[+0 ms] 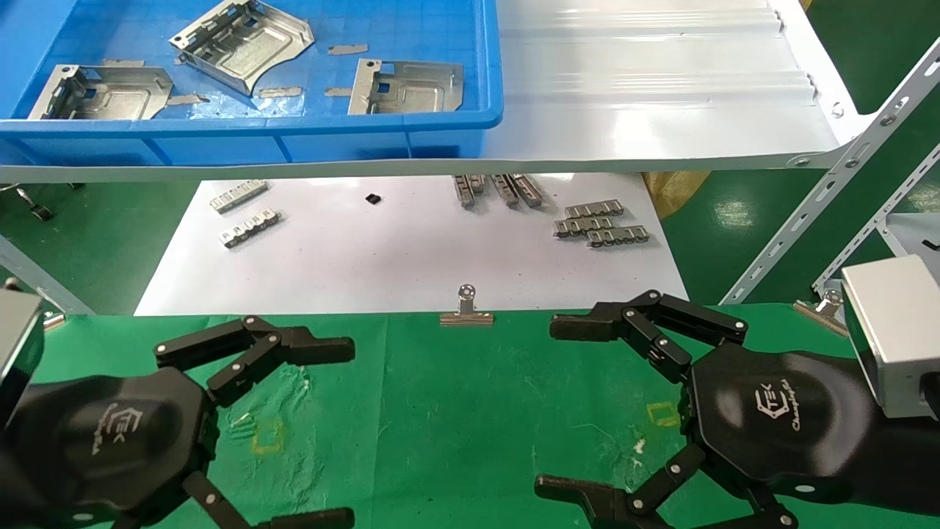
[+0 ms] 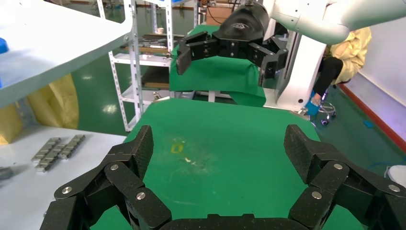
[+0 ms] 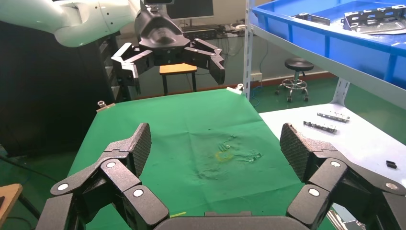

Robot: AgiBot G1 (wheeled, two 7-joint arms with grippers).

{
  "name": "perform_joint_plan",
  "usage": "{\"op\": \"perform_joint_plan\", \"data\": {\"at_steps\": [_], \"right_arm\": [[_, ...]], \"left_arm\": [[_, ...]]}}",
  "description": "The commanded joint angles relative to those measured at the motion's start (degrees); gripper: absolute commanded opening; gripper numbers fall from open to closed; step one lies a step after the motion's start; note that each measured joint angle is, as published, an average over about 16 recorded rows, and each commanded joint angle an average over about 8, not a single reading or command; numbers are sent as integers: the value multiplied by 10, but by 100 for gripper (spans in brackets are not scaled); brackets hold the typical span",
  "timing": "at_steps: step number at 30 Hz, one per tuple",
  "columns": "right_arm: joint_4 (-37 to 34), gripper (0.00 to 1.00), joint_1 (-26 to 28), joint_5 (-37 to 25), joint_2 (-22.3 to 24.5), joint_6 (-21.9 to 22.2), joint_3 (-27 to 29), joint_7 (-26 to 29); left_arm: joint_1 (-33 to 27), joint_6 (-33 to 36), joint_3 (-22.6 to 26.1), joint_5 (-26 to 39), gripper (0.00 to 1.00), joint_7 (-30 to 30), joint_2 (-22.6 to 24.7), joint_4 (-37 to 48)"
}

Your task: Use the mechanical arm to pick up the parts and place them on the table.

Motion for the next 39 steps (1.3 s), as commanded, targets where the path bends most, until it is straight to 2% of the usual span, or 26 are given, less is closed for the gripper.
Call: {"op": "perform_joint_plan", "data": {"at_steps": [1, 17, 25, 39], "right_arm": [[0, 100, 0, 0, 0, 0, 0, 0], [0, 100, 0, 0, 0, 0, 0, 0], [0, 0, 0, 0, 0, 0, 0, 0], [0, 0, 0, 0, 0, 0, 0, 0]], "left_arm": [[0, 0, 0, 0, 100, 0, 0, -1], [-9, 0, 0, 6, 100, 2, 3, 10], [-12, 0, 0, 7, 100, 2, 4, 13], [-13, 0, 1, 8, 100, 3, 5, 14]]}}
